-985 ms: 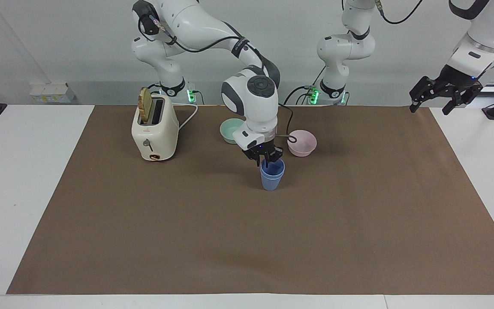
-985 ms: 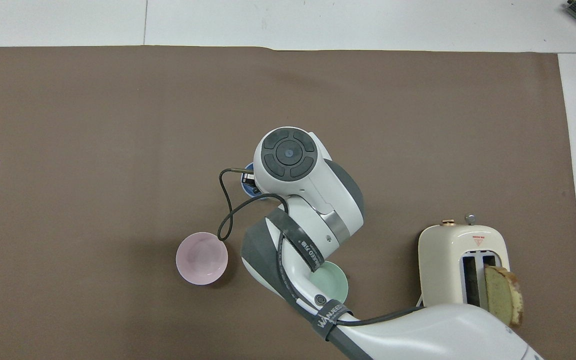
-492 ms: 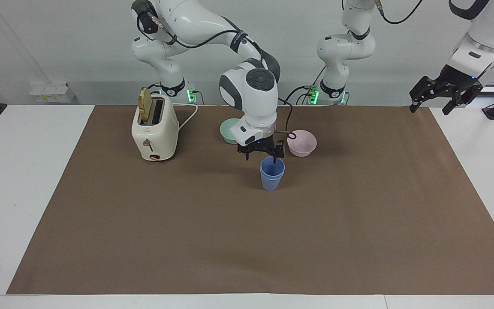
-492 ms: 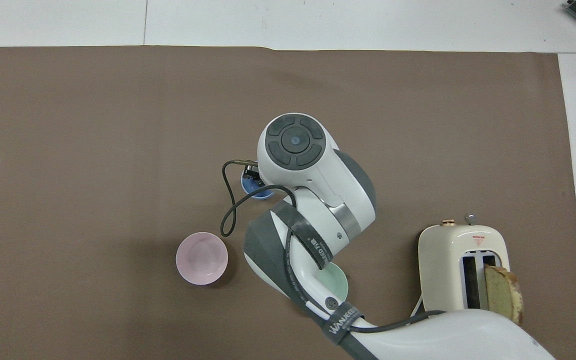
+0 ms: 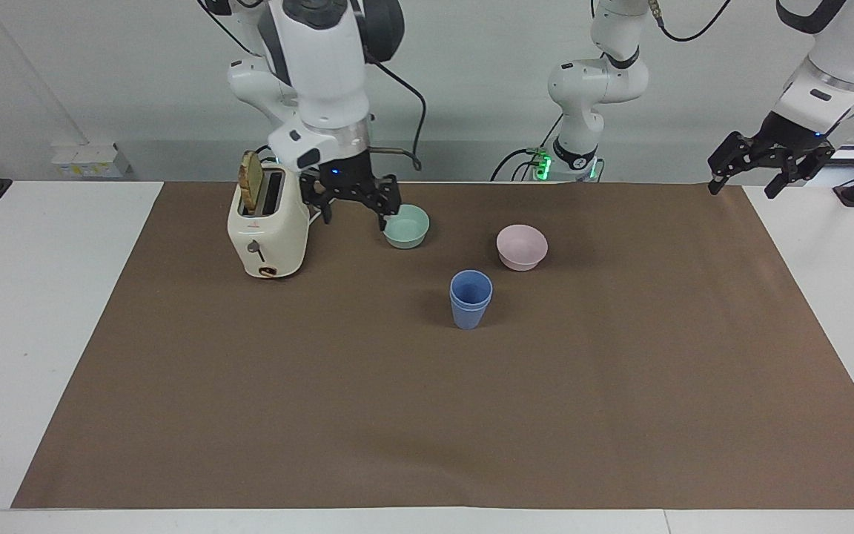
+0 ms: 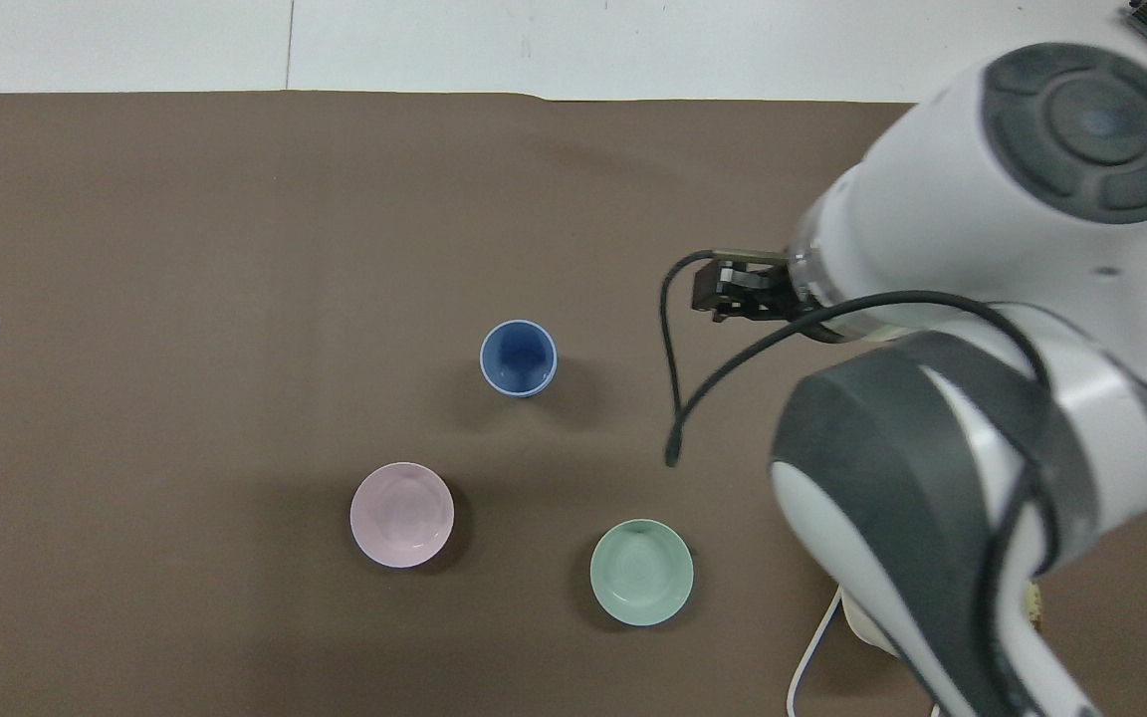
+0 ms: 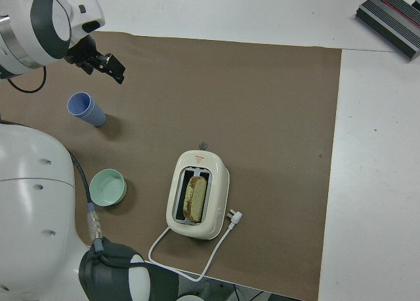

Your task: Stack blue cups with both arms

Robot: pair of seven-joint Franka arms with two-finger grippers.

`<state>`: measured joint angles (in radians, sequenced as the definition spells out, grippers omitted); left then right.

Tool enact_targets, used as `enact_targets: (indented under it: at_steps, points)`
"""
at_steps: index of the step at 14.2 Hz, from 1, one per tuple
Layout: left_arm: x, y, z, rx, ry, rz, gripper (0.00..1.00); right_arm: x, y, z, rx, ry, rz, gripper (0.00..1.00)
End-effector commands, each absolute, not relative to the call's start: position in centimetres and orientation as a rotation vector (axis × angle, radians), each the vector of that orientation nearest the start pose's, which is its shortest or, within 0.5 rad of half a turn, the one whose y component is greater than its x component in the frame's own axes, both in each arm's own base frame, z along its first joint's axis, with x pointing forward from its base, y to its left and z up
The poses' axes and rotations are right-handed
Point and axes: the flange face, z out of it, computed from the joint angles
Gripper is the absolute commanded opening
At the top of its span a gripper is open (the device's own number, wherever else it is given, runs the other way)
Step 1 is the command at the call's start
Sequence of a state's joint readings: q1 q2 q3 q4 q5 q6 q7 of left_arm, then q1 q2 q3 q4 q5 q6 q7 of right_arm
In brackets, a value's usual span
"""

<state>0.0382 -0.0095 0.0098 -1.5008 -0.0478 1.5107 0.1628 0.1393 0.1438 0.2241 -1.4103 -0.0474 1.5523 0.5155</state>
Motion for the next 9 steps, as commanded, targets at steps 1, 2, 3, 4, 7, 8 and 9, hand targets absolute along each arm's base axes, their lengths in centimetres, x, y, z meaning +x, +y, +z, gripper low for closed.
enact_targets:
  at_steps: [1,2,3,4,7,8,9]
  points:
    - [53.8,2.2,65.7,-3.163,0.171,-0.024,1.00,54.8,14.9,65.0,-3.169,0.057,0.031,1.00]
    - [53.8,2.2,65.8,-3.163,0.171,-0.026,1.00,54.3,12.8,66.7,-3.163,-0.012,-0.012,1.00]
    - [53.8,2.2,65.7,-3.163,0.171,-0.024,1.00,53.9,9.2,68.1,-3.155,-0.019,-0.038,1.00]
    - [53.8,2.2,65.7,-3.163,0.171,-0.024,1.00,53.6,6.1,68.8,-3.155,-0.063,-0.031,1.00]
    - [53.9,2.2,65.8,-3.163,0.168,-0.033,1.00,51.9,1.4,66.7,-3.125,-0.131,0.045,1.00]
    - [53.9,2.2,65.7,-3.164,0.166,-0.024,1.00,51.6,1.6,65.3,-3.126,-0.108,0.039,1.00]
    - [53.8,2.4,65.7,-3.163,0.161,-0.016,1.00,51.8,1.7,64.1,-3.127,-0.092,0.015,1.00]
